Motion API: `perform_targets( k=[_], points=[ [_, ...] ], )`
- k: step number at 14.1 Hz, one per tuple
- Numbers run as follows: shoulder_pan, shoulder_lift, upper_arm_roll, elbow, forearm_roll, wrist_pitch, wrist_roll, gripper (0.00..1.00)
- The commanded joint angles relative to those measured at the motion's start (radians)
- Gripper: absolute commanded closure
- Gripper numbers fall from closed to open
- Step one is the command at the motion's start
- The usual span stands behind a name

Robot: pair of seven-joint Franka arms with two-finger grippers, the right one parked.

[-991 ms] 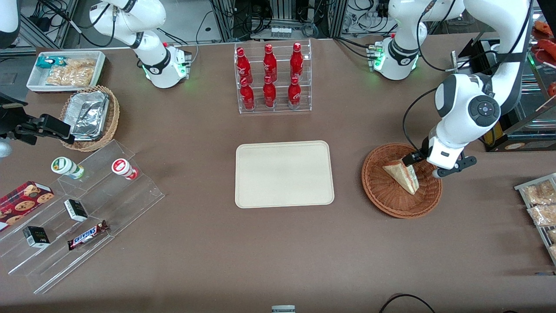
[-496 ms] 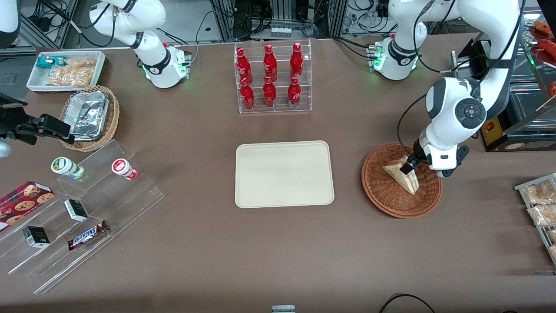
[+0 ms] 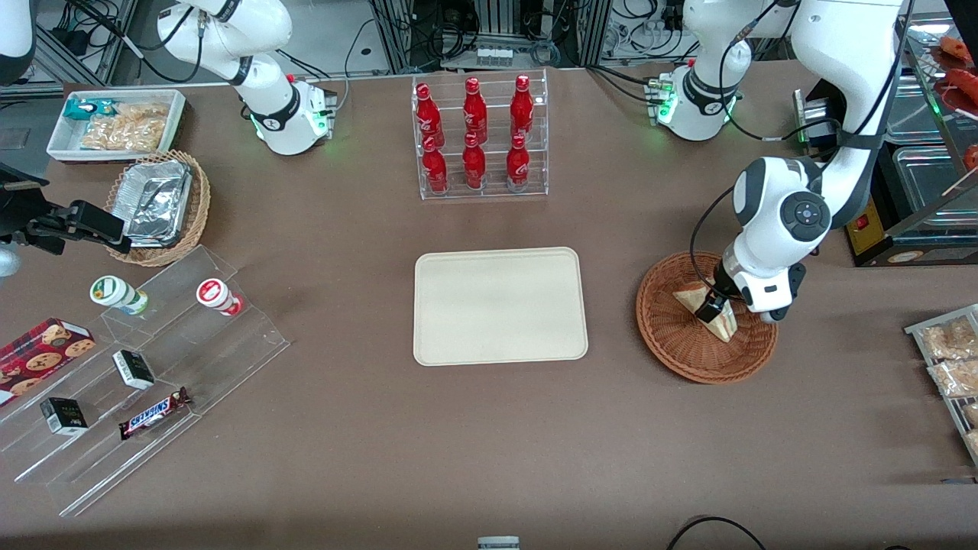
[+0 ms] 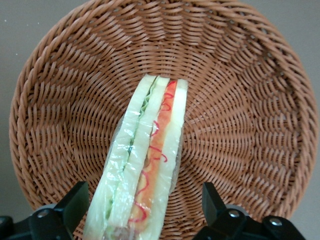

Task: Place sandwich from basket to tray
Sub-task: 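Lower the left gripper and close it on the wrapped sandwich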

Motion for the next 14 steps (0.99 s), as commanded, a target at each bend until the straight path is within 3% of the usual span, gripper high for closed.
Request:
perform_targets(
  k=[1,2,3,4,10,14],
  points=[
    [-0.008,-0.003,0.003,-0.006,-0.003,0.002,-0.024,0.27],
    [-0.008,-0.01,0.003,-0.003,-0.003,-0.014,-0.013,0.63],
    [-0.008,-0.014,0.003,0.0,-0.002,-0.038,-0.001,0.85],
    [-0.008,-0.02,0.003,0.005,0.0,-0.061,0.01,0.9],
    [-0.008,-0.053,0.005,0.029,0.0,-0.135,0.169,0.94],
    [-0.026,-0.036,0.003,0.233,0.003,-0.418,0.414,0.96]
  ],
)
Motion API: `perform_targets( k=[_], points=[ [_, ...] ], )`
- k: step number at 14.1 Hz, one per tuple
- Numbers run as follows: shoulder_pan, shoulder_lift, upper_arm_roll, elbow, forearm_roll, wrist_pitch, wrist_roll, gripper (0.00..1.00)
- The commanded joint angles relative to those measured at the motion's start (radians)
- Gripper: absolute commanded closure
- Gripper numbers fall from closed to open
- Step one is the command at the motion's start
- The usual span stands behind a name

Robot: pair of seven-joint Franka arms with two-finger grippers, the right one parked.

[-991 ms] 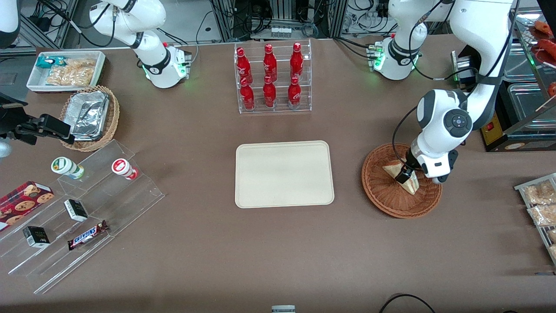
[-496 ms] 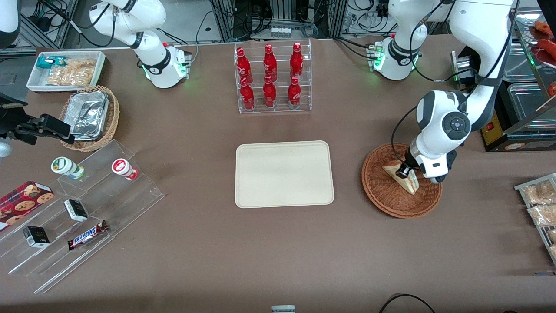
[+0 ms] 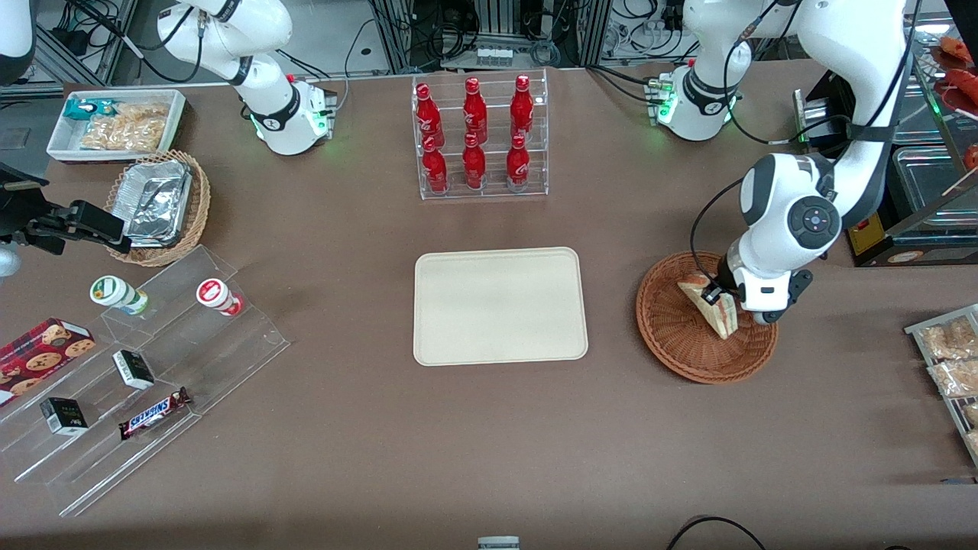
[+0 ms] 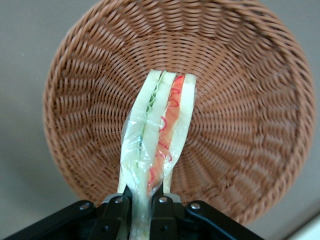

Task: Place sandwich from basket to tray
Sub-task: 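Lift the sandwich and carry it over the cream tray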

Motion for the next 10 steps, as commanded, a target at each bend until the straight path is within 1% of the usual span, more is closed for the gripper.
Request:
perform_targets(
  k=[1,3,4,6,10],
  points=[
    [-0.027,0.014,0.002,0.156,-0.004,-0.183,0.23,0.95],
    [-0.068,0.05,-0.004,0.214,-0.007,-0.206,0.413,0.95],
    [-0.102,0.076,-0.004,0.242,-0.007,-0.205,0.42,0.95],
    [-0.179,0.141,-0.004,0.314,-0.009,-0.206,0.403,0.95],
    [-0.321,0.25,-0.004,0.434,-0.007,-0.206,0.247,0.95]
  ],
)
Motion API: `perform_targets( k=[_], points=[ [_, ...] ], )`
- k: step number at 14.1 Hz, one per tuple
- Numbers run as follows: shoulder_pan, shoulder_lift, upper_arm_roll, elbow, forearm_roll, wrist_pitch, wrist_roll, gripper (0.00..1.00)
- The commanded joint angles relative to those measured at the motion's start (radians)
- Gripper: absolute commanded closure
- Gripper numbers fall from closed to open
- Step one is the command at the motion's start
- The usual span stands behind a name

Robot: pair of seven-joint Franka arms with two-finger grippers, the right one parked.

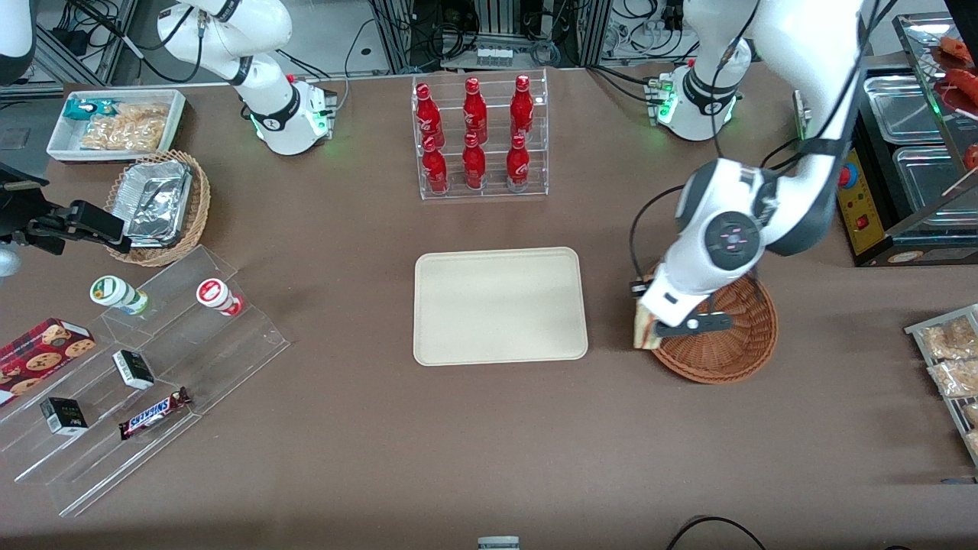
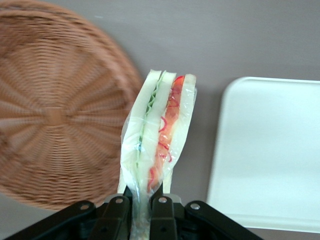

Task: Place sandwich from basket to tray
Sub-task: 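Lift the sandwich and carry it over the cream tray, then lower the sandwich onto the tray and open the left gripper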

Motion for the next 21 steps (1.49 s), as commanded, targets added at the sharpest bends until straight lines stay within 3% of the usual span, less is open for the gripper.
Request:
perform_targets(
  k=[1,7,18,20,21],
  points=[
    [-0.096,0.11,0.011,0.138,-0.004,-0.024,-0.108,0.95],
    [-0.227,0.264,-0.012,0.315,-0.002,-0.016,-0.308,0.96],
    [-0.366,0.35,-0.012,0.335,0.003,0.151,-0.502,0.95],
    [-0.363,0.35,-0.013,0.335,0.0,0.151,-0.497,0.91],
    [-0.363,0.354,-0.013,0.335,-0.005,0.151,-0.5,0.75]
  ],
)
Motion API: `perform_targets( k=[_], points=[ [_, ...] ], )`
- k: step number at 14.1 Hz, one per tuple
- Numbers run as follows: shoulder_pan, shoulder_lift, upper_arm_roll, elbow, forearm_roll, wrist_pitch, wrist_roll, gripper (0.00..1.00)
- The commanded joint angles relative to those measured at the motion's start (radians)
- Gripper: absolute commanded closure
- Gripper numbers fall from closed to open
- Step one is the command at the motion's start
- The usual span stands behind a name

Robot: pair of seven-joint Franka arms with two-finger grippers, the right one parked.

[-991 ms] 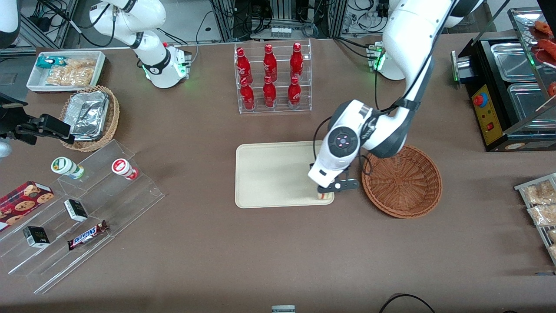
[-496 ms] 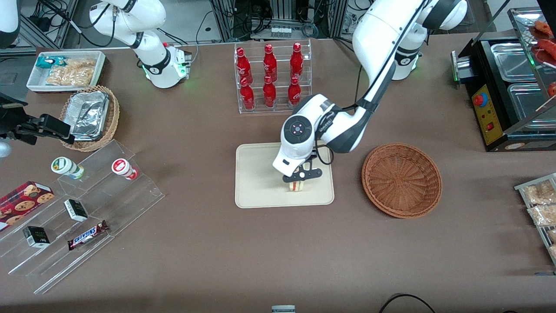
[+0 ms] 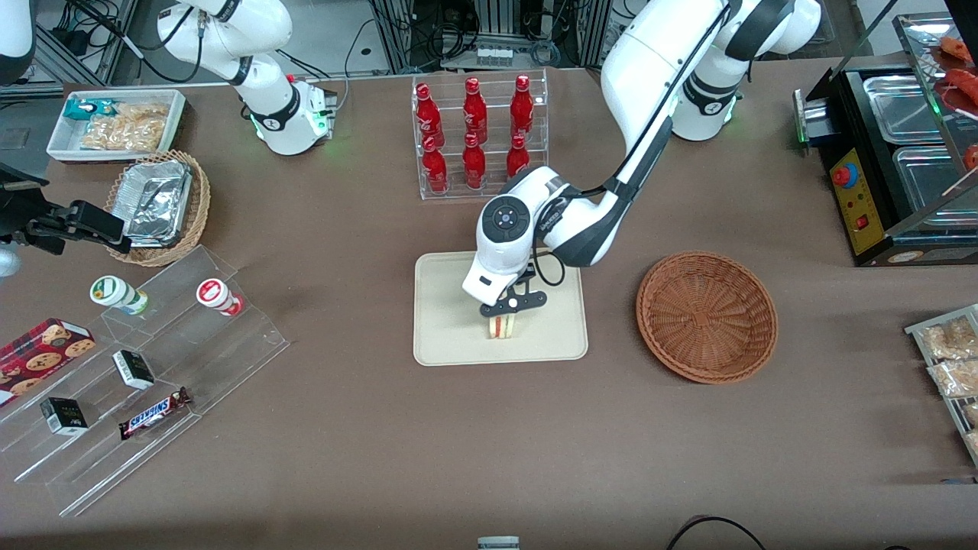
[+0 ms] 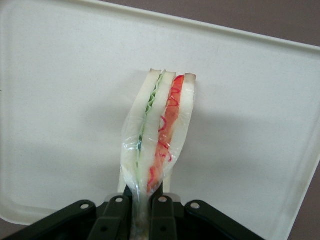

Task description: Place sandwich from basket to tray

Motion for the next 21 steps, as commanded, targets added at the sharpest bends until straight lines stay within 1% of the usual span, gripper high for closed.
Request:
perform_targets(
  k=[1,2,4,5,7,11,12,13,15,16,20,21],
  points=[
    [-0.009,0.018,0.008,0.026,-0.007,-0.001,-0.025,0.36],
    [-0.009,0.016,0.008,0.026,-0.011,-0.001,-0.036,0.0],
    [-0.006,0.009,0.01,0.03,-0.074,-0.001,-0.037,0.0],
    [-0.003,0.007,0.01,0.044,-0.092,-0.003,-0.034,0.0],
    [0.0,-0.01,0.015,0.082,-0.096,-0.021,-0.042,0.0],
    [0.014,-0.074,0.03,0.087,-0.07,-0.134,-0.022,0.0],
    [0.015,-0.091,0.033,0.079,-0.028,-0.154,0.002,0.0],
    [0.015,-0.115,0.047,0.066,-0.002,-0.165,0.028,0.0],
    [0.028,-0.139,0.088,0.059,0.004,-0.222,0.1,0.0],
    [0.05,-0.148,0.099,0.062,-0.005,-0.272,0.162,0.0],
    [0.159,-0.188,0.1,0.047,0.001,-0.404,0.174,0.0],
    [0.201,-0.197,0.099,0.042,0.004,-0.424,0.19,0.0]
  ],
)
